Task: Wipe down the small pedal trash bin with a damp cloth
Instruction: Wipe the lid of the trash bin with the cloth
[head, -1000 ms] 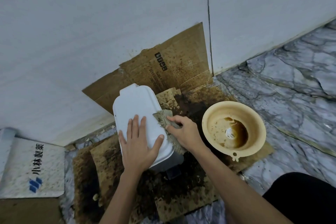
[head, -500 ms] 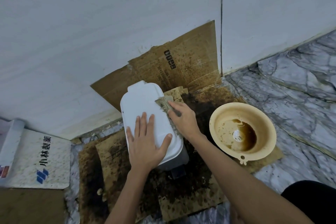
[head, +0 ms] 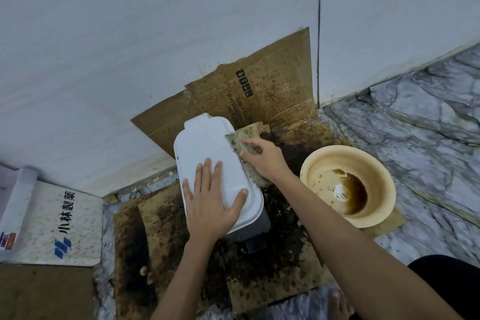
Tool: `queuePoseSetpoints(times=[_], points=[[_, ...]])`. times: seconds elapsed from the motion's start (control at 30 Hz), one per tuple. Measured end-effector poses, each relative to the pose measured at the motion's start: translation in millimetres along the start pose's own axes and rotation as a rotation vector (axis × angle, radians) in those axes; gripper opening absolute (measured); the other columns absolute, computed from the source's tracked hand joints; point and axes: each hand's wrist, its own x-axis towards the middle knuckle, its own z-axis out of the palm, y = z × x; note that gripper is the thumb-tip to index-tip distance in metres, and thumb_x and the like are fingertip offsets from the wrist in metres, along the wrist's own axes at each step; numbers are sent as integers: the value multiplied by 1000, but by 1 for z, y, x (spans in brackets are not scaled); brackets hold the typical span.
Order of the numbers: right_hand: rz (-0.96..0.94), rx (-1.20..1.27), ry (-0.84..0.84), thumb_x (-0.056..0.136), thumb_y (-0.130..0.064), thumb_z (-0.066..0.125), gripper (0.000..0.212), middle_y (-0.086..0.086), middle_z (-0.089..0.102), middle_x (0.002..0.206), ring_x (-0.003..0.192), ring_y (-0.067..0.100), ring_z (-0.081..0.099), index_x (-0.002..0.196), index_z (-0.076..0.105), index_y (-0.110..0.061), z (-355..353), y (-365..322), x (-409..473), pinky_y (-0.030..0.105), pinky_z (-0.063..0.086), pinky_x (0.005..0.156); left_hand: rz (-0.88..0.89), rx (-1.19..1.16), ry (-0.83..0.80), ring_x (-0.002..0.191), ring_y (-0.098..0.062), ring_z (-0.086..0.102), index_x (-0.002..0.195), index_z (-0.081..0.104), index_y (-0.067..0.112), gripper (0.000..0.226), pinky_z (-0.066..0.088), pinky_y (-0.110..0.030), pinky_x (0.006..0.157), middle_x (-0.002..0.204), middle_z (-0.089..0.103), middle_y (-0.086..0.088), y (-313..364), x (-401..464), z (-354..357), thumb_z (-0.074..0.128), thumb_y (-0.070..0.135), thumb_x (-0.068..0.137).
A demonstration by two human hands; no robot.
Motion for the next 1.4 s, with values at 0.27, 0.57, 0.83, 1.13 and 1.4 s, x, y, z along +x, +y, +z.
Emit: queuePoseSetpoints(times=[0.27, 0.57, 0.83, 1.13, 1.4], points=[[-63, -46, 87, 88, -19, 71, 37, -9, 60, 114, 104, 4, 58, 125, 67, -20, -2, 27, -109, 10, 47, 90, 11, -47, -9, 160, -15, -1, 164, 18, 27, 85, -5, -52, 127, 173, 5, 4, -2, -1, -2, 16, 68, 90], [-260, -284, 81, 95, -18, 61, 39, -1, 57, 136, 117, 20, 51, 134, 60, -19, 4, 12, -65, 33, 42, 105, -10, -378, 111, 155, -20, 23, 150, 47, 13, 68, 18, -53, 126, 169, 25, 0, -5, -6, -14, 52, 40, 88], [-547, -668, 30, 99, -15, 50, 33, 0, 63, 130, 100, 30, 50, 129, 62, -18, 25, -41, 24, 44, 47, 86, -186, -521, 129, 148, 6, 10, 159, 32, 20, 70, 8, -1, 113, 169, 9, 16, -29, -34, -8, 60, 44, 99], [-711, -938, -195, 99, -32, 42, 36, -4, 55, 137, 109, 28, 50, 133, 54, -25, 78, -63, -16, 39, 38, 81, -436, -746, 181, 156, -13, 17, 163, 18, 25, 70, 19, -35, 125, 171, 18, 6, -56, -39, -6, 54, 31, 104], [-714, -986, -236, 100, -41, 30, 52, 0, 38, 156, 140, 24, 38, 148, 39, -24, 57, -37, -47, 44, 31, 108, -414, -774, 213, 154, -11, 24, 160, 32, 23, 54, 23, -38, 126, 168, 29, 4, -56, -36, -8, 45, 23, 108]])
